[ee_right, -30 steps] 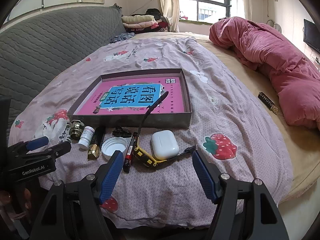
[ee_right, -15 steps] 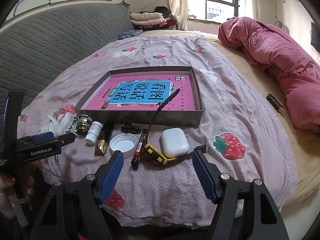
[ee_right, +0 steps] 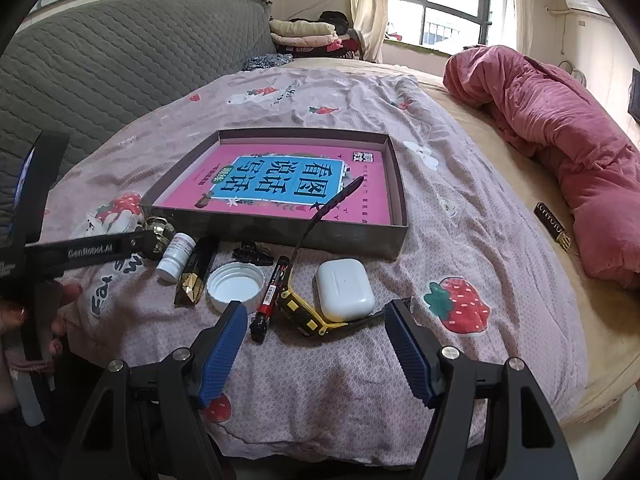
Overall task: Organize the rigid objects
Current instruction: 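Grasp the brass knob with the left tool while the right tool grasps the black-and-yellow watch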
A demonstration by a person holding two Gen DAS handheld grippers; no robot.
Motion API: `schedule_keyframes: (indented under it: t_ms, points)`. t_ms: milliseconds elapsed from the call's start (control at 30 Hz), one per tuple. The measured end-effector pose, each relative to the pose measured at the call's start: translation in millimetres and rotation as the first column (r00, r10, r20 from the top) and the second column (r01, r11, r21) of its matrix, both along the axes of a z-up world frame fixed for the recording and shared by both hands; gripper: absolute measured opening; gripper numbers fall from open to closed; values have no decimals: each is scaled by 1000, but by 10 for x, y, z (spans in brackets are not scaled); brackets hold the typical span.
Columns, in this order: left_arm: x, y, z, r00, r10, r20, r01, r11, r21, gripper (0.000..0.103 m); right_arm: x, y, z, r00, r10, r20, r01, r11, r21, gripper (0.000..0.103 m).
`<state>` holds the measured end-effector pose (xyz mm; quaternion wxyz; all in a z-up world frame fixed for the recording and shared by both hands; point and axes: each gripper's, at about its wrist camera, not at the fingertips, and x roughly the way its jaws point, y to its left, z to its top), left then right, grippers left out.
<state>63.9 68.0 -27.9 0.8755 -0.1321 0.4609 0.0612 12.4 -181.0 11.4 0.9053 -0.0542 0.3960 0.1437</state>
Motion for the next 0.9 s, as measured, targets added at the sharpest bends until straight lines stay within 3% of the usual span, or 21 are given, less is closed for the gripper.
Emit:
schedule_keyframes:
  t_ms: [367,500,567,900]
  points:
    - [127,65,-130,999,11,-41,-12,999,-33,85,86,67,-141,998,60,-14,-61,995,-76,69]
    - [92,51,-149,999,0,-53,-1,1000,-18,85,49,182,-216,991,127,36,-117,973,-198,58]
    - [83,70,-149,998,1,-56,-3,1000,-20,85,37,246,-272,986,166,34,-153,958,-244,57]
    - [123,119,-159,999,8,-51,-9,1000,-17,85,34,504,-405,953,300,47,-268,905,-332,36]
